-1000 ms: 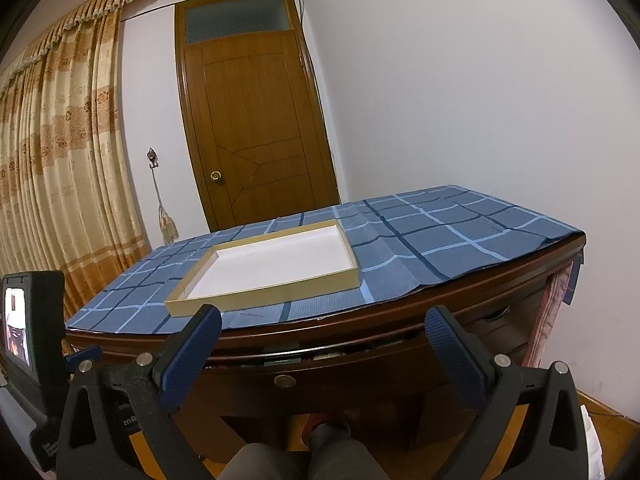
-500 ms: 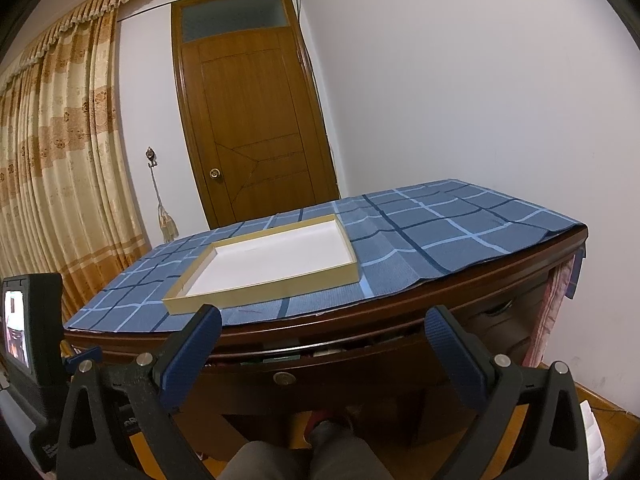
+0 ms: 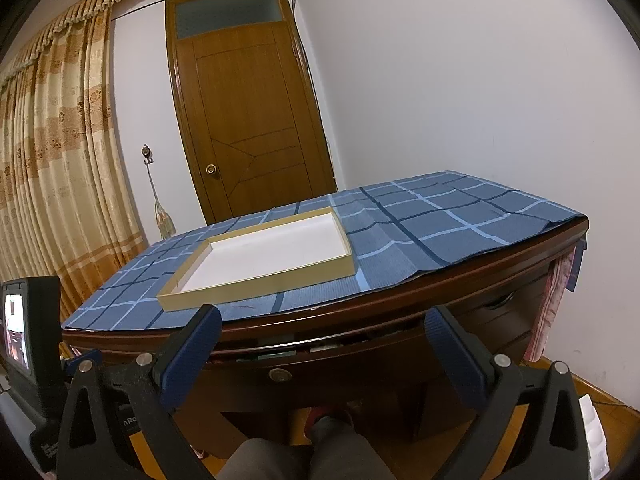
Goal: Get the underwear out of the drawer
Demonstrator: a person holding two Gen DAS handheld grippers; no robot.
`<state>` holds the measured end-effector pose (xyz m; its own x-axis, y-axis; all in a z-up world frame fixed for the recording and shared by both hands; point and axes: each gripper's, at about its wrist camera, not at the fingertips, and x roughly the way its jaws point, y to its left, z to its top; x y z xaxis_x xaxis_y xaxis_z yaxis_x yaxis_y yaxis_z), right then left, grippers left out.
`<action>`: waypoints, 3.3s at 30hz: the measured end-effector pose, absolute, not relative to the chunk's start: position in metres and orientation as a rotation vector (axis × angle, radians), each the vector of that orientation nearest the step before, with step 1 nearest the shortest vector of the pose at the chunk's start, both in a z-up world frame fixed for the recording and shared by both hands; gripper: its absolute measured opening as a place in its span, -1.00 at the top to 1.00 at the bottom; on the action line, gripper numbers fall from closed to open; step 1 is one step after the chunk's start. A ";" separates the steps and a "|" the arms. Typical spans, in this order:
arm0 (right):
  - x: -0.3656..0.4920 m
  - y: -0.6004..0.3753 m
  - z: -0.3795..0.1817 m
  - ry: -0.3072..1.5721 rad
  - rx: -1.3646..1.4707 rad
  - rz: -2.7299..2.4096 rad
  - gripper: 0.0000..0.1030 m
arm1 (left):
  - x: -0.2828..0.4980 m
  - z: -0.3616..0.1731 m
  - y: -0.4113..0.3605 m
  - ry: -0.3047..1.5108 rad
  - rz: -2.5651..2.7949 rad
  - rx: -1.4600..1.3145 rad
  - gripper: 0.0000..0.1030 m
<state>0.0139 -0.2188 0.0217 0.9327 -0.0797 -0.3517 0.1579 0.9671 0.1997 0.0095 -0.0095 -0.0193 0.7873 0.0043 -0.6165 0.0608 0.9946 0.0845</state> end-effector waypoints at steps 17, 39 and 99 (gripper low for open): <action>0.014 -0.220 0.021 0.349 0.229 -0.122 -0.99 | 0.009 -0.020 -0.009 0.665 -0.032 0.101 -0.99; 0.084 -0.301 -0.080 0.503 0.240 -0.110 -0.99 | 0.068 -0.085 0.009 0.679 -0.086 -0.019 -0.99; 0.171 -0.325 -0.122 0.713 0.286 -0.047 -0.68 | 0.104 -0.123 -0.021 0.778 -0.069 0.031 -0.95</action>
